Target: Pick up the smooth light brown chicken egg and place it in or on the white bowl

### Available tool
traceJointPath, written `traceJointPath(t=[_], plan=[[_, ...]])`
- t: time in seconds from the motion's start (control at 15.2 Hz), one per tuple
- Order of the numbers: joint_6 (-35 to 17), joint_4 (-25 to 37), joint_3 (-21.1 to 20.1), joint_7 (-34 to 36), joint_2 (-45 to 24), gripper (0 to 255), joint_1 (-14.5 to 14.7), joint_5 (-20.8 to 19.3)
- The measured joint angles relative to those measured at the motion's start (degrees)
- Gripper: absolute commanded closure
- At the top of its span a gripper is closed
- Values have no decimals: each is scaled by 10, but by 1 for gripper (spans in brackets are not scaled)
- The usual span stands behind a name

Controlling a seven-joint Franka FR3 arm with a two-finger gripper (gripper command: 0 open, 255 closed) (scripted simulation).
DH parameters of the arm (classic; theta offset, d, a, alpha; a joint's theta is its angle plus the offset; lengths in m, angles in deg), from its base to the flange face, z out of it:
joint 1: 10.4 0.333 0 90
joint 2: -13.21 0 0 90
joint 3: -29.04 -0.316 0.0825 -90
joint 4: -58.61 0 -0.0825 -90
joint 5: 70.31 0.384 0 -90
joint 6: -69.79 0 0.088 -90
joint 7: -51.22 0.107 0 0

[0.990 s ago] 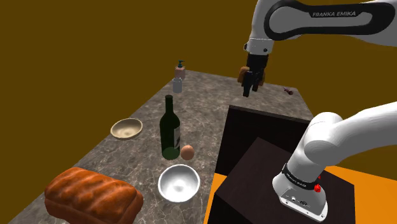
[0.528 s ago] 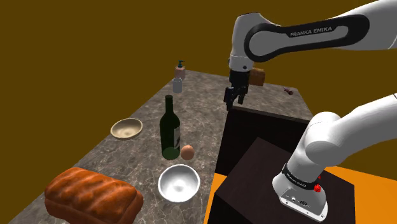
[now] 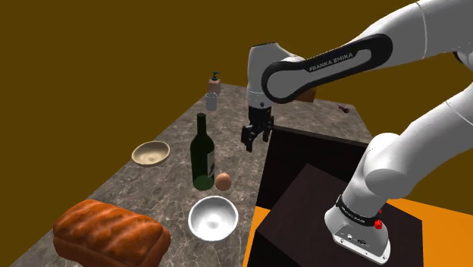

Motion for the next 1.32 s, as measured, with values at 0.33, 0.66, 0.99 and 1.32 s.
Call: traceJointPath(t=[0.33,0.66,0.99,1.32], plan=[[-74,30,-45,75,-107,0,6,-13],[-123,89,-73,156,-224,0,12,-56],[-166,126,-81,213,-297,0,24,-95],[-202,108,-77,224,-333,0,27,-109]])
